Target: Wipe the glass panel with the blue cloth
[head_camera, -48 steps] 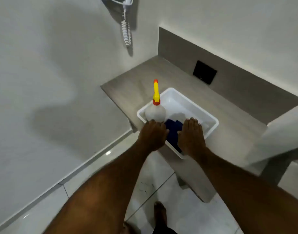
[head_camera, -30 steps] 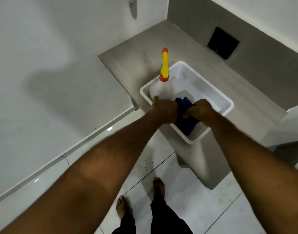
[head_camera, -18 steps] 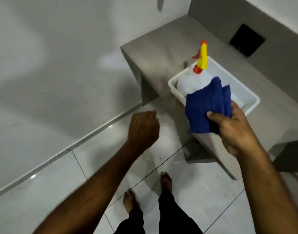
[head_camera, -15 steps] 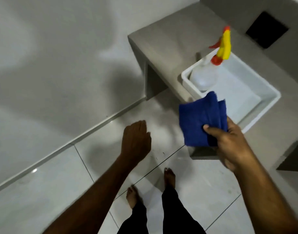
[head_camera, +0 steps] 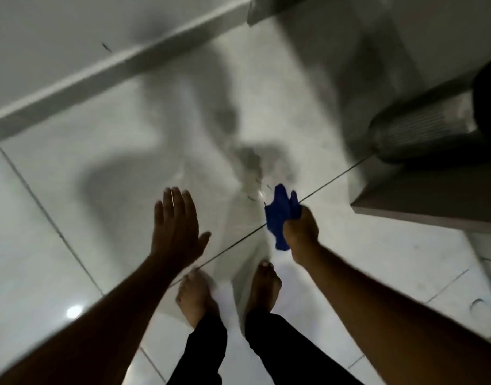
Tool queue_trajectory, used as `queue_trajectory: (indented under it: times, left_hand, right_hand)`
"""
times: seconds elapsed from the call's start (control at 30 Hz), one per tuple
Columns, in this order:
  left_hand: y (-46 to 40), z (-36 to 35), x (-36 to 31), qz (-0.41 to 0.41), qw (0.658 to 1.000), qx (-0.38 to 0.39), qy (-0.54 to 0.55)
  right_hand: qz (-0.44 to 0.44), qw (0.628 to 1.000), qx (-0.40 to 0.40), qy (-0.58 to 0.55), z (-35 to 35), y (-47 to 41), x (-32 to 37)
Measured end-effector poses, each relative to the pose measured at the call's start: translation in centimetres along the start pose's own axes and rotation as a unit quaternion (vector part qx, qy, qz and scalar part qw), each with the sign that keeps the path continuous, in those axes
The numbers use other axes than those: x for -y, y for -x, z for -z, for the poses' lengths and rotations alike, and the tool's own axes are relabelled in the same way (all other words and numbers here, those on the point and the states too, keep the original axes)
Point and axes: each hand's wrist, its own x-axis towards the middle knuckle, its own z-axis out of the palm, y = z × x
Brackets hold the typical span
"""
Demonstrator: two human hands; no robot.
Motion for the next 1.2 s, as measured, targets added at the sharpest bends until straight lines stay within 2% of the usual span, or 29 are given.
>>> queue_trajectory:
  times: [0.1,0.2,0.23,0.33,0.43,0.53,0.6,0.67,0.73,0.77,0.8,0.83,0.87,0.93,1.0,1.07,1.1,1.2]
  left_hand:
    - [-5.7,-6.4,1.2,-0.011,1.0,0.004,-0.01]
    - [-9.8,-10.1,2.8,0.002,1.0,0.011,-0.007]
    - [-11.0,-11.0,3.5,0.01,1.0,0.016,-0.004]
    - [-13.8,-12.6,5.3,0.029,0.998,0.05,0.016]
    - [-15.4,-13.5,6.3,0.037,0.996,0.07,0.039]
    - [-15.5,-13.3,6.5,0.03,0.997,0.066,0.04]
    - [-15.3,-13.0,6.6,0.035,0.997,0.063,0.042]
    - [-15.4,-13.0,6.5,0.039,0.997,0.061,0.04]
    - [-15.5,-13.2,6.4,0.038,0.997,0.064,0.038]
    - [-15.5,-13.2,6.5,0.039,0.997,0.063,0.037]
    - [-15.6,-13.3,6.6,0.039,0.997,0.061,0.035]
    - [-15.5,-13.4,6.6,0.039,0.997,0.06,0.034]
    - [-15.6,-13.3,6.5,0.037,0.997,0.06,0.033]
    - [-15.4,-13.1,6.4,0.035,0.997,0.063,0.035]
    - [-15.1,-13.0,6.5,0.035,0.997,0.058,0.039]
    - [-15.0,-13.0,6.6,0.039,0.997,0.054,0.039]
    - [-15.0,-13.0,6.6,0.038,0.997,0.055,0.037]
    - [-15.0,-13.0,6.7,0.039,0.997,0.053,0.035]
  right_hand:
    - [0.097,0.989,-0.079,0.08,-2.6,-8.4,-2.3]
    - [0.194,0.95,-0.138,0.203,-4.1,-15.0,-3.5]
    - [0.209,0.936,-0.129,0.253,-4.8,-16.6,-3.8]
    - [0.224,0.892,-0.039,0.391,-8.1,-19.1,-6.1]
    - [0.279,0.864,-0.018,0.419,-11.3,-17.2,-10.7]
    - [0.349,0.822,0.035,0.449,-10.4,-15.9,-13.2]
    - [0.331,0.823,0.002,0.462,-9.4,-18.6,-10.8]
    - [0.276,0.855,-0.081,0.432,-9.5,-22.3,-5.9]
    - [0.241,0.879,-0.105,0.397,-11.0,-25.0,-1.2]
    - [0.255,0.875,-0.111,0.398,-12.3,-25.2,0.1]
    - [0.294,0.857,-0.108,0.408,-13.7,-24.7,0.4]
    - [0.356,0.824,-0.1,0.43,-15.0,-23.3,-0.5]
    - [0.423,0.776,-0.072,0.462,-15.7,-21.6,-2.4]
    - [0.539,0.654,0.039,0.53,-14.8,-18.3,-7.6]
    - [0.583,0.557,0.129,0.577,-11.6,-18.6,-10.0]
    - [0.597,0.504,0.115,0.614,-9.1,-22.1,-7.6]
    - [0.576,0.519,0.079,0.627,-9.0,-23.9,-5.6]
    - [0.453,0.715,-0.057,0.53,-10.6,-27.1,0.7]
